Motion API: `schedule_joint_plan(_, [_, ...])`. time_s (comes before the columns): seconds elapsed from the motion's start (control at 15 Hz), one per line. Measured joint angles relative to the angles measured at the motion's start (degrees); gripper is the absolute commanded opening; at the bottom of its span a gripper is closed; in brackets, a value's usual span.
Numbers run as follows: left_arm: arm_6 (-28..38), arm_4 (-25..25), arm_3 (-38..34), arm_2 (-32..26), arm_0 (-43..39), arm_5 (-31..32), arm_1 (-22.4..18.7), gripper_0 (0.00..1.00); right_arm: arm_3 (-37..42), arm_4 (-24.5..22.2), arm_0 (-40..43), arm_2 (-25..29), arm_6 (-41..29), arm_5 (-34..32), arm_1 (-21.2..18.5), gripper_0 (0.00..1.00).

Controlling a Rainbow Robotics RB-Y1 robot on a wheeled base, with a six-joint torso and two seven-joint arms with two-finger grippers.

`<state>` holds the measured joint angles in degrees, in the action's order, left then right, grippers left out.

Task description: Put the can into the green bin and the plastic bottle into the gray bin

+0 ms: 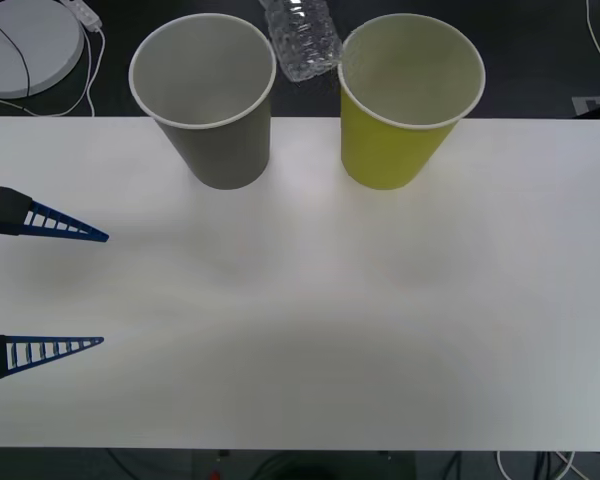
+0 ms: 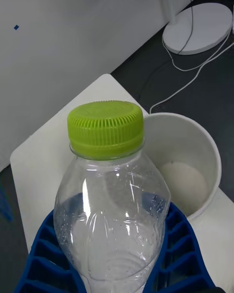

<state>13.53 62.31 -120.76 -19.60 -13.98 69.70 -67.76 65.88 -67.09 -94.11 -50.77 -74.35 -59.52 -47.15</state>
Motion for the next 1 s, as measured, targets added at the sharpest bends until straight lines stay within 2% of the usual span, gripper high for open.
schedule_joint_plan(0.27, [0.0, 0.0, 0.0, 0.0, 0.0, 0.0, 0.0, 1.0, -8.4, -5.6, -3.3, -0.1, 0.0, 0.2, 7.0, 0.0])
schedule_joint_plan(0.6, [0.0, 0.0, 0.0, 0.0, 0.0, 0.0, 0.0, 1.0, -17.5, -8.8, -6.7, -0.6, 0.0, 1.5, 13.6, 0.0])
schedule_joint_plan(1.0, [0.0, 0.0, 0.0, 0.0, 0.0, 0.0, 0.0, 1.0, -26.9, -13.6, -8.8, -0.6, 0.0, 6.1, 21.9, 0.0])
